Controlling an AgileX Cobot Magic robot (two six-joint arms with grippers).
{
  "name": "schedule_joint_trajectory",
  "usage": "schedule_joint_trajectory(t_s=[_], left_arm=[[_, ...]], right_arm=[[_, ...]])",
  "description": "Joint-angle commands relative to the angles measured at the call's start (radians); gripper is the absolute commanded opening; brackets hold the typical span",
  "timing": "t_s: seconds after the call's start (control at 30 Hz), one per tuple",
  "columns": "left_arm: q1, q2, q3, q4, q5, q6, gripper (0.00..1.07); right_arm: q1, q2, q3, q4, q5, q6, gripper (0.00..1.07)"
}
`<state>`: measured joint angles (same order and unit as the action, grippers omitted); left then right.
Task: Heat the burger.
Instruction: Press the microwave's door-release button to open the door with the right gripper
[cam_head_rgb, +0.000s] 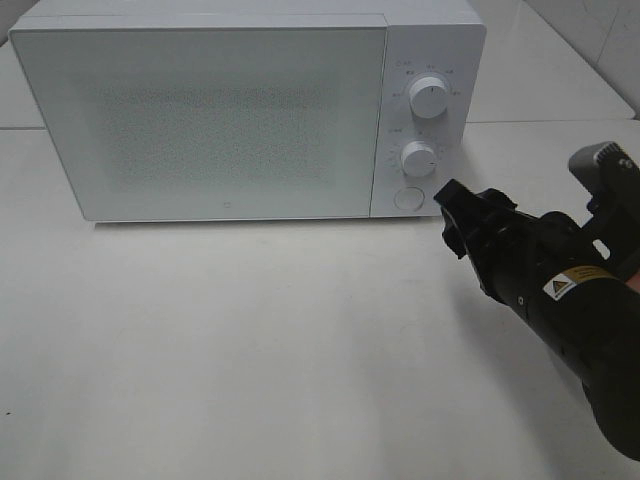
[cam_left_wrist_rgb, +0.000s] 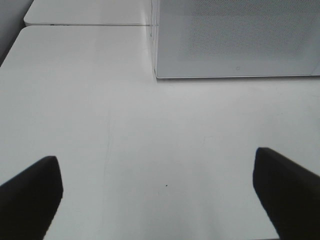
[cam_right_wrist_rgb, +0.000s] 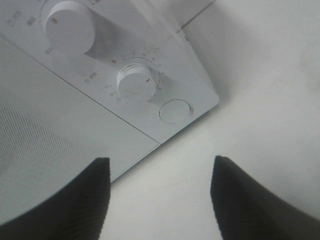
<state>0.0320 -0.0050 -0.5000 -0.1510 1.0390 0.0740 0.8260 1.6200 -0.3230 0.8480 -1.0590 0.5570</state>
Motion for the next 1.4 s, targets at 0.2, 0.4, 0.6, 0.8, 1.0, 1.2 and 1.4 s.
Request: schedule_joint_trajectory(t_s=[0.2,0.4,0.6,0.8,1.0,1.2,1.4], left_arm=[[0.004,-0.008,0.004,-0.003,-0.003,-0.004,0.98],[0.004,-0.008,0.004,-0.003,-0.003,-0.004,0.98],[0.004,-0.008,0.004,-0.003,-0.003,-0.004,0.98],[0.004,-0.008,0.004,-0.003,-0.003,-0.004,0.98],[0.004,-0.008,0.004,-0.003,-0.003,-0.004,0.98],[0.004,-0.008,0.004,-0.003,-0.003,-0.004,0.98],[0.004,-0.008,0.004,-0.003,-0.003,-0.004,0.98]], right_arm=[[0.003,-0.003,0.002,0.000,0.021,0.505,0.21],[0.003,-0.003,0.002,-0.007,0.027,0.649,0.03],[0.003,-0.003,0.002,-0.007,0.074,0.655,0.00],[0.003,-0.003,-0.004,-0.038,0.076,0.655,0.00],[0.001,0.028,-0.030,-0.038,0.081,0.656,0.00],[0.001,0.119,-0.097,-0.031,0.078,0.733,0.00],[-0.012,0.196,-0.165,-0.028,0.080,0.760,0.00]])
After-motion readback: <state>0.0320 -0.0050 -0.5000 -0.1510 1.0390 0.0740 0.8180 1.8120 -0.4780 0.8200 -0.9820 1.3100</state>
